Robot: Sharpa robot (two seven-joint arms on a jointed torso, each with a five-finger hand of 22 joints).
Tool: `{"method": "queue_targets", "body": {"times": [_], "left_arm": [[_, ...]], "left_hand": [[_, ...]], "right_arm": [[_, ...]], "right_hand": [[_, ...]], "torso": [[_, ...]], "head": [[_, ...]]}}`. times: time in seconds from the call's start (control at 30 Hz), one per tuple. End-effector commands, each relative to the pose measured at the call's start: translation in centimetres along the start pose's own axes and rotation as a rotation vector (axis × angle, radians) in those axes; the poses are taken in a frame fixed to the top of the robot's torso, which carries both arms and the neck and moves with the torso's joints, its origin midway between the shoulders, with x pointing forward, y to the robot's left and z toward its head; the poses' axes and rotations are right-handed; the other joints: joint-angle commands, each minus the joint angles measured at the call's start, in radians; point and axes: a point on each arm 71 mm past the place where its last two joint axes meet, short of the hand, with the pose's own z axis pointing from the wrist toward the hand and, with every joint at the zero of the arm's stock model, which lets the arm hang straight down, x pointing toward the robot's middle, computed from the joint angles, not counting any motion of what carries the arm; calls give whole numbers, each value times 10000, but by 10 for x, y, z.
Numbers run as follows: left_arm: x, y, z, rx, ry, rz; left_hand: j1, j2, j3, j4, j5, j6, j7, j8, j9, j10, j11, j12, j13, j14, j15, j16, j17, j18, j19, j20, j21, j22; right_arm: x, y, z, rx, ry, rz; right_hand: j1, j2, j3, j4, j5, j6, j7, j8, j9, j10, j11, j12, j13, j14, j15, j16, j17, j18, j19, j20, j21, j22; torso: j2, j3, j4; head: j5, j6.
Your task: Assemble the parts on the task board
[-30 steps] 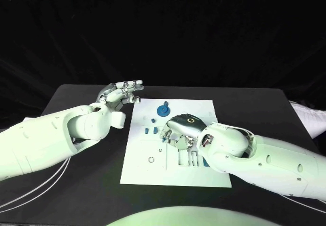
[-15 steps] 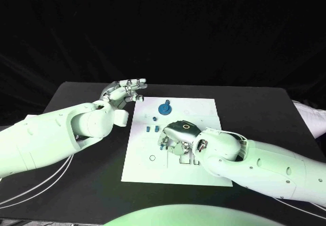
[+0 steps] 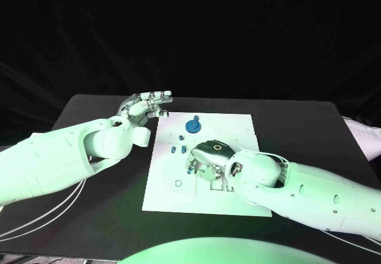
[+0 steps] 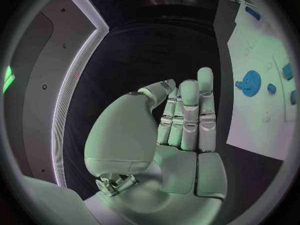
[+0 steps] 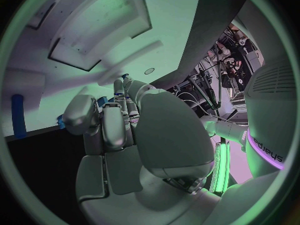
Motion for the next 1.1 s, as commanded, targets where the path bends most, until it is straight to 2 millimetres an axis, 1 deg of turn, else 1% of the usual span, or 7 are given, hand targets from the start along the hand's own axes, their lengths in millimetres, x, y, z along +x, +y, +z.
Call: {"method": "queue_targets", "body": {"times": [0.03, 0.3, 0.47, 0.57, 0.73, 0.87, 1.1], "left_arm": [[3, 1, 0, 6, 261, 19], [4, 1, 0, -20, 271, 27], [3, 1, 0, -27, 268, 30], [3, 1, 0, -31, 266, 31], [3, 1, 0, -40, 278, 27], [3, 1, 0, -48, 276, 28], [1, 1, -1, -59, 263, 56]], "left_hand": [[106, -10, 17, -55, 66, -69, 15, 41, -12, -92, 12, 40, -5, -67, 3, -30, -8, 107, -35, 34, -69, -11], [109, -8, 16, -58, 67, -72, 17, 41, -13, -100, 14, 42, -6, -68, 4, -26, -5, 107, -35, 35, -70, -12], [109, -8, 16, -58, 67, -72, 17, 41, -13, -100, 14, 42, -6, -68, 4, -26, -5, 107, -35, 35, -70, -12], [109, -8, 16, -58, 67, -72, 17, 41, -13, -100, 14, 42, -6, -68, 4, -26, -5, 107, -35, 35, -70, -12], [115, -4, 16, -65, 69, -75, 19, 42, -14, -111, 16, 45, -8, -75, 6, -32, -19, 107, -36, 35, -73, -14], [118, -3, 16, -68, 70, -77, 19, 42, -14, -116, 17, 47, -8, -77, 6, -34, -24, 107, -36, 35, -73, -15], [120, -2, 16, -71, 71, -78, 19, 42, -14, -120, 18, 48, -9, -80, 7, -36, -28, 106, -36, 35, -74, -16]], "right_arm": [[3, 1, 0, -34, 314, -299], [11, 4, 2, 100, 875, -373], [14, 2, 4, 325, 809, -397], [13, 1, 5, 403, 623, -416], [11, 2, 3, 366, 225, -473], [6, 3, -2, 271, -139, -442], [-13, -3, -22, 401, -746, -212]], "right_hand": [[-95, -3, 27, -30, 32, 59, 23, 46, 11, 43, 30, -50, -6, 441, -37, -13, 6, 47, 69, -3, 35, 2], [-448, -112, -118, 6, 1, -149, 88, -99, -23, -182, 116, -257, -104, 425, 40, -53, -74, 58, 17, 40, -32, -99], [-845, -411, -303, 80, -35, -1162, 397, -198, -270, -1250, 416, -328, -195, 310, 291, -335, -470, 189, -348, 216, -533, -842], [-894, -463, -412, 42, -68, -1467, 424, -189, -312, -1675, 490, -301, -187, 208, 335, -536, -736, 249, -515, 282, -769, -1170], [-852, -417, -494, -47, -42, -1646, 466, -185, -311, -2138, 562, -280, -181, 137, 389, -659, -918, 283, -613, 341, -929, -1378], [-826, -379, -492, -74, 32, -1657, 460, -170, -304, -2148, 556, -227, -166, 134, 388, -659, -929, 288, -614, 348, -942, -1390], [-824, -360, -502, -104, 99, -1554, 416, -135, -276, -1967, 509, -45, -142, 158, 356, -642, -940, 285, -571, 340, -928, -1363]], "torso": [[-4, -6, 1], [-3, -15, 7], [-7, -12, 6], [-8, -10, 3], [-5, -5, 2], [2, 10, -7], [-7, -4, -25]], "head": [[-20, 6], [-21, -4], [-17, 0], [-20, 9], [-37, 34], [-55, 70], [-104, 135]]}}
